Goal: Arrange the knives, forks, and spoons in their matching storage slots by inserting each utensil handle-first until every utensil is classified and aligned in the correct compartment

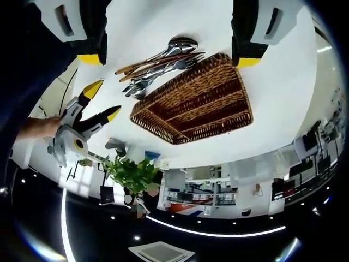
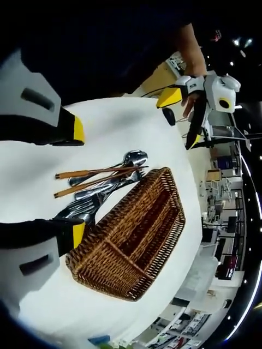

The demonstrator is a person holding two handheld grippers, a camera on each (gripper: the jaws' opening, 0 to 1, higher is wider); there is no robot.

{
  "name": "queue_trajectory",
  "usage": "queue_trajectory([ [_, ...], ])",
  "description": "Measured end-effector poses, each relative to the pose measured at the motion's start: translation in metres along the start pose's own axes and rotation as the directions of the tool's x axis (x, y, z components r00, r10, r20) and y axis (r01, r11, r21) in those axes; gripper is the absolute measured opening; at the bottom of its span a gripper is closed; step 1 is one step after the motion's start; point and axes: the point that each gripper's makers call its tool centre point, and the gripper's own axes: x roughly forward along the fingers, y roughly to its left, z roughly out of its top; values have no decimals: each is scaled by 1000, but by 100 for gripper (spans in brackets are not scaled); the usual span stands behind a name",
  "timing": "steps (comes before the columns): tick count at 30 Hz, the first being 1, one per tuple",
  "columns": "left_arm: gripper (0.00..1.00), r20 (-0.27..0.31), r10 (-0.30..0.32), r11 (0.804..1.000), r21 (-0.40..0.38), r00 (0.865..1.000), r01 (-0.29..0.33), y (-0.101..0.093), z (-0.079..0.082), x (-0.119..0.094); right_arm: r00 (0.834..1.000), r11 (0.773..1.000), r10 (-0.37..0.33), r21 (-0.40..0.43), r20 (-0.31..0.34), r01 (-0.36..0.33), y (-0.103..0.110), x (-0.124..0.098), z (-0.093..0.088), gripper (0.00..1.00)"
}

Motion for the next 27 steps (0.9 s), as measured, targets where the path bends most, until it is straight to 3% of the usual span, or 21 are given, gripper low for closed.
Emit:
queue_trajectory([
  [7,97,-15,-21,1000,17,1000,22,-6,-4,3,999,999,28,-27,-21,-28,8,11,-9,40],
  [16,92,-45,-55,997,49,997,58,-12,-10,8,996,997,55,-57,-76,-59,16,26,-28,31],
  [27,75,-91,-138,985,89,986,146,-28,-19,21,991,997,66,-22,-113,-69,15,38,-43,17],
])
